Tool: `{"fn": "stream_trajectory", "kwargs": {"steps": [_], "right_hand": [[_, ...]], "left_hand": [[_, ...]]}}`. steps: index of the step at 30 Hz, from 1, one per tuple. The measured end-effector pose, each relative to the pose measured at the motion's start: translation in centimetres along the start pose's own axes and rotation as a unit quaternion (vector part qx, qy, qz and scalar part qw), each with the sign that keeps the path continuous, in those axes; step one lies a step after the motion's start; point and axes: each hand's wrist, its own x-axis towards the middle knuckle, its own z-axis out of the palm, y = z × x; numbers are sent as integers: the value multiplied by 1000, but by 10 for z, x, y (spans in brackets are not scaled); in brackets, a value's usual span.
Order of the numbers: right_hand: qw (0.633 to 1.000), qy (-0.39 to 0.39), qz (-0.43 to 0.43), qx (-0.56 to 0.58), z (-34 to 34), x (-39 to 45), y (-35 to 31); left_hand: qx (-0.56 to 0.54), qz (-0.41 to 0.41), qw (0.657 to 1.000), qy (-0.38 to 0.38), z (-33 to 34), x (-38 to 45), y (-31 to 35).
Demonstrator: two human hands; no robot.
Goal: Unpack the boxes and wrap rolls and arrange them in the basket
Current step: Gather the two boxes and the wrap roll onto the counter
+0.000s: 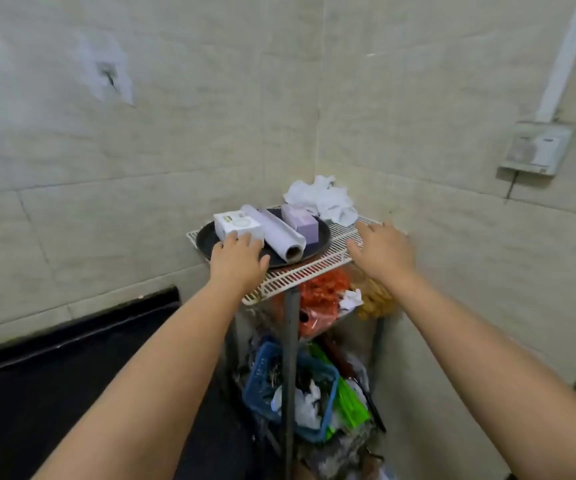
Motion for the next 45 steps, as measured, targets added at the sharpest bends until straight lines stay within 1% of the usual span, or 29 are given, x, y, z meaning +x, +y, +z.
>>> {"fn": "stream_trajectory", "kwargs": {"steps": [3, 5, 7, 11, 14, 16, 18, 21, 23, 26, 28, 31, 34, 36, 38, 41, 43, 45], "right_hand": [[999, -17, -15, 25, 26, 53, 6], [997, -49, -16, 52, 46, 89, 1], [992, -86, -11, 93, 67, 125, -5], [972, -181, -1, 148, 104, 186, -19], [960, -237, -5, 148, 124, 220, -32], [955, -268, -12, 128, 142, 244, -41], [956, -274, -24, 102, 151, 252, -46], [959, -268, -45, 83, 166, 267, -43], [958, -266, -52, 94, 171, 272, -41], [953, -266, -53, 132, 177, 277, -35], [951, -255, -54, 166, 176, 280, -31], [954, -211, -63, 204, 160, 285, -29], [955, -151, -122, 224, 134, 285, -44], [946, -123, -166, 251, 114, 278, -63], [932, -109, -207, 277, 95, 263, -88], [907, -120, -261, 308, 74, 227, -139], [889, -134, -294, 325, 63, 193, -179], [871, -150, -328, 333, 54, 153, -223]], "left_hand": [[4, -40, 999, -26, 18, 41, -4], [12, -66, 996, -53, 27, 69, -12], [10, -109, 991, -74, 35, 98, -20], [-61, -201, 970, -126, 47, 144, -26], [-103, -246, 951, -156, 55, 169, -25], [-121, -278, 937, -172, 63, 187, -26], [-123, -302, 929, -178, 67, 194, -26], [-83, -344, 918, -178, 79, 205, -17], [-81, -369, 909, -178, 84, 208, -14], [-115, -396, 889, -198, 87, 208, -13], [-140, -415, 883, -171, 88, 205, -14], [-183, -446, 869, -110, 86, 197, -14], [-229, -482, 846, -17, 73, 184, -23], [-230, -495, 837, 49, 59, 169, -29], [-208, -501, 834, 99, 42, 146, -34], [-145, -512, 831, 161, 16, 97, -54], [-90, -524, 825, 191, -1, 52, -75], [-47, -549, 809, 204, -15, -2, -101]]}}
